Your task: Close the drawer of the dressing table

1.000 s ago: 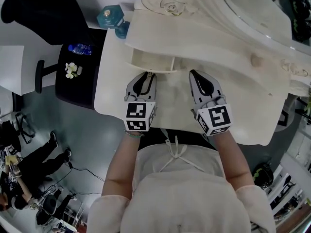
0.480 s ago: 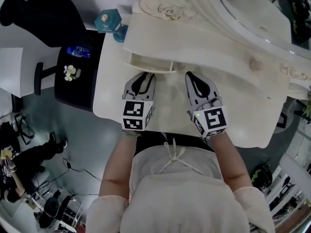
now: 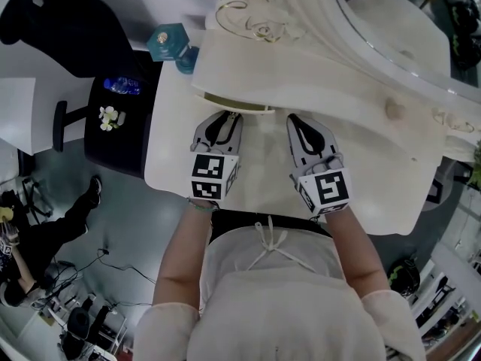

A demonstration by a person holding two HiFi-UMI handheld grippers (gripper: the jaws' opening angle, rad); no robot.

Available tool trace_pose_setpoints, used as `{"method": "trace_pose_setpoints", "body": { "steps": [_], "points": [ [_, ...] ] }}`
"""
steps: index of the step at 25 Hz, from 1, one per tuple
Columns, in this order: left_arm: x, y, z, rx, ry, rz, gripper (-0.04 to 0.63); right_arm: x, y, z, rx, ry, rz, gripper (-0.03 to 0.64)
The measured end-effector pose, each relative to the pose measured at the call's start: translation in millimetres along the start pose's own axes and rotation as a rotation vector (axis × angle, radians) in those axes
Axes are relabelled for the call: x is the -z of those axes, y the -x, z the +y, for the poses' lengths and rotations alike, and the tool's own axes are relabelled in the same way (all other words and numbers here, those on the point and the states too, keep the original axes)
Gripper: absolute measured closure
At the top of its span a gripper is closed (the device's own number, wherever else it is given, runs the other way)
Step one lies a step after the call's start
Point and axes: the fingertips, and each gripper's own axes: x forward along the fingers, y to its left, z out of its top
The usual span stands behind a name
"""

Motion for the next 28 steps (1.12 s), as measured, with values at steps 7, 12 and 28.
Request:
{"method": "trace_pose_setpoints", "body": {
  "steps": [7,12,28],
  "points": [
    [-6.8,-7.1,3.7,0.017,0.002,-0.017,0.489,-3.1,-3.3,1.2,-0.015,0.035,-0.012,0.611],
    [-10.7,-12.5,4.8,0.018,0.017,-0.028,0.489,-1.3,-2.7,0.3,-0.001,0.029,-0.007,0.611],
    [-21.2,-26.0,9.2,0.04,0.048,-0.034,0.488,-16.1,10.1,-2.5,0.079,0.034,-0.016,0.611]
  ]
}}
